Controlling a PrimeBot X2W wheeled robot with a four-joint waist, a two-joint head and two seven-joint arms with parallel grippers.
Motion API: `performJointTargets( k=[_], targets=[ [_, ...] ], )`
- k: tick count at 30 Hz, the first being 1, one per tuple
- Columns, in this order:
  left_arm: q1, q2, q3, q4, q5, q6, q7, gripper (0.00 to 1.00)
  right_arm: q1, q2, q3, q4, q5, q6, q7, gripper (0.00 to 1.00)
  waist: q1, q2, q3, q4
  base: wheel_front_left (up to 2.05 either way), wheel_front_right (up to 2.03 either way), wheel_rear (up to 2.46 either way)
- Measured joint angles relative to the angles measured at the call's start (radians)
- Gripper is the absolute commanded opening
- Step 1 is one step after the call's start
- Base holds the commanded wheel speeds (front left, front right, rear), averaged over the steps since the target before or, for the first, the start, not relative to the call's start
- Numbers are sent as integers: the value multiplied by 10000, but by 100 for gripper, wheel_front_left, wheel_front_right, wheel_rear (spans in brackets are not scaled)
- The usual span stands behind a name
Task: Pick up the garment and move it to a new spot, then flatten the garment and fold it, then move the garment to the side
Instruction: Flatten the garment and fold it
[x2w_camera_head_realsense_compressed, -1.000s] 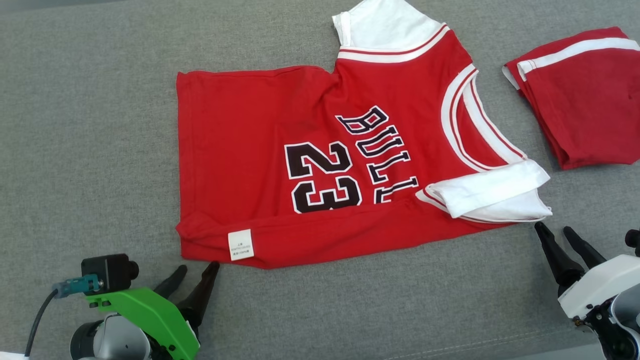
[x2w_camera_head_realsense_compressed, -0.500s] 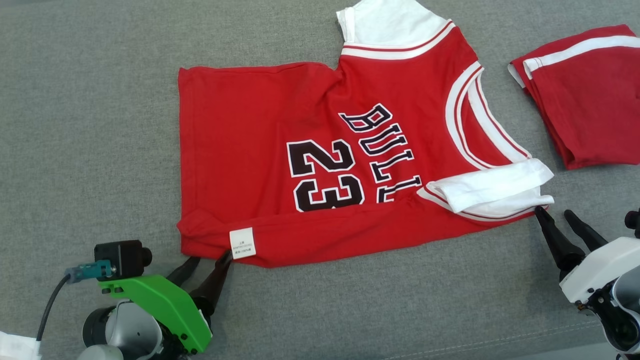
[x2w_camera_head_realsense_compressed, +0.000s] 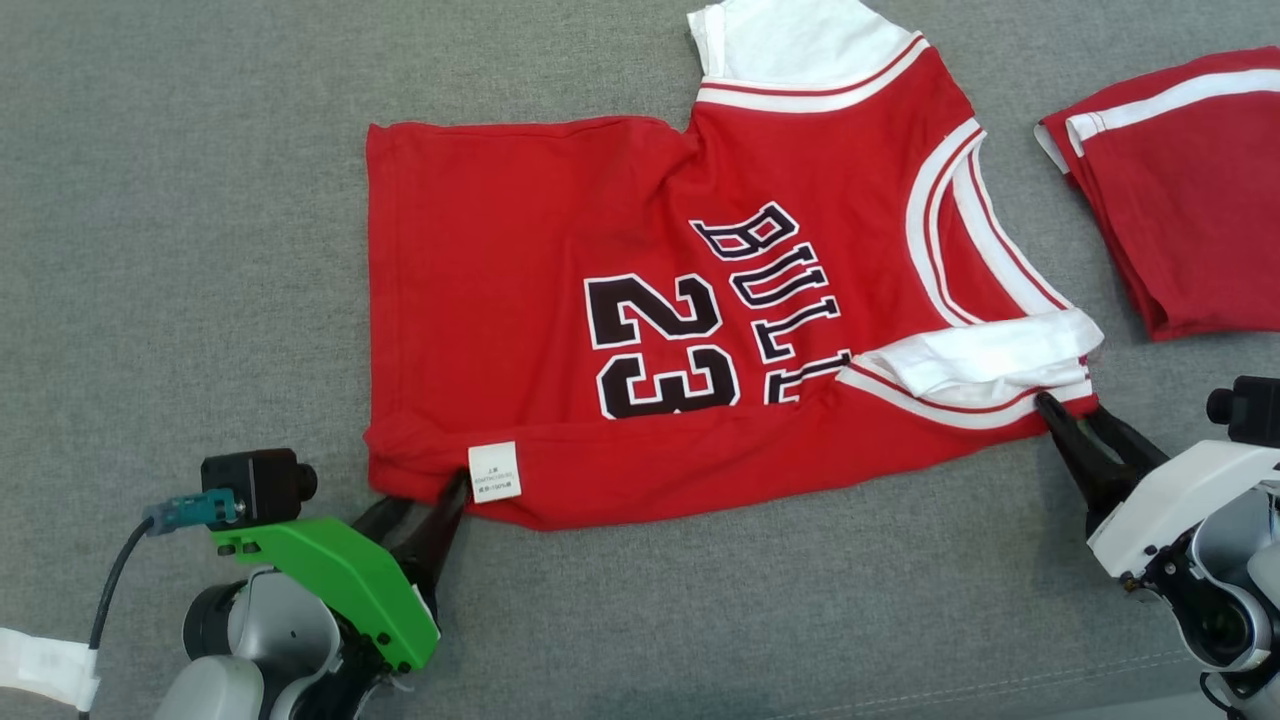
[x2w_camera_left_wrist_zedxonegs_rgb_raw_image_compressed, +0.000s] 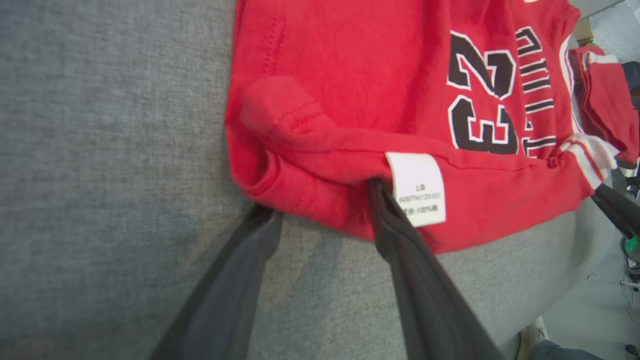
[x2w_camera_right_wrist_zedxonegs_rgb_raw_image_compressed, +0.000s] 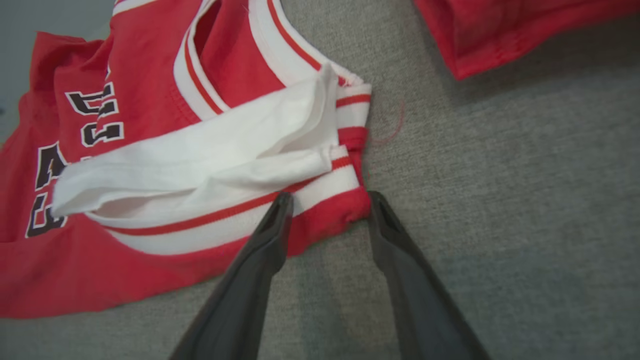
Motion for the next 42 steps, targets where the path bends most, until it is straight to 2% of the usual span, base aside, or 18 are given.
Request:
performJointTargets(
  k=[1,6,9,14,19,23,25,26,28,35,42],
  targets=[
    [-43,-50,15,19,-4,0,-81,0,-20,15,10,23,54,65,15,0,0,0,-1,14,0,0,0],
    [-176,-257,-21,79,-205,-98,-125,0,-32,270,-102,119,635,466,88,0,0,0,-122,90,0,0,0],
    [-216,-245,173,-215,-334,-194,-138,0,-68,387,-581,-119,1338,784,84,0,0,0,-278,113,0,0,0],
    [-624,-198,527,-1135,-842,-441,-127,0,-469,-2,-1371,-669,2029,1112,155,0,0,0,-627,138,0,0,0],
    [-870,-86,920,-1804,-1344,-516,52,0,-523,-744,-2006,-750,2439,1108,362,0,0,0,-1055,163,0,0,0],
    [-786,-17,1070,-2010,-1367,-468,52,0,-284,-907,-2151,-853,2662,1093,483,0,0,0,-1381,187,0,0,0],
    [-448,-295,1197,-2184,-1592,-351,21,0,107,-924,-2138,-918,2840,1074,533,0,0,0,-1509,203,0,0,0],
    [83,-692,1158,-2199,-1910,-293,-84,0,648,-915,-2165,-953,3012,1005,523,0,0,0,-1584,230,0,0,0],
    [617,-949,1070,-2067,-1891,-265,-182,0,1277,-884,-2253,-982,3202,953,433,0,0,0,-1604,295,0,0,0],
    [2054,-1106,1037,-1388,-1329,-174,-834,0,2974,-568,-2242,-1206,3590,830,198,0,0,0,-1455,531,0,0,0],
    [2523,-1264,1269,-878,-1346,-174,-1534,0,3408,-502,-1902,-1250,3505,825,157,0,0,0,-1243,521,0,0,0]
  ],
)
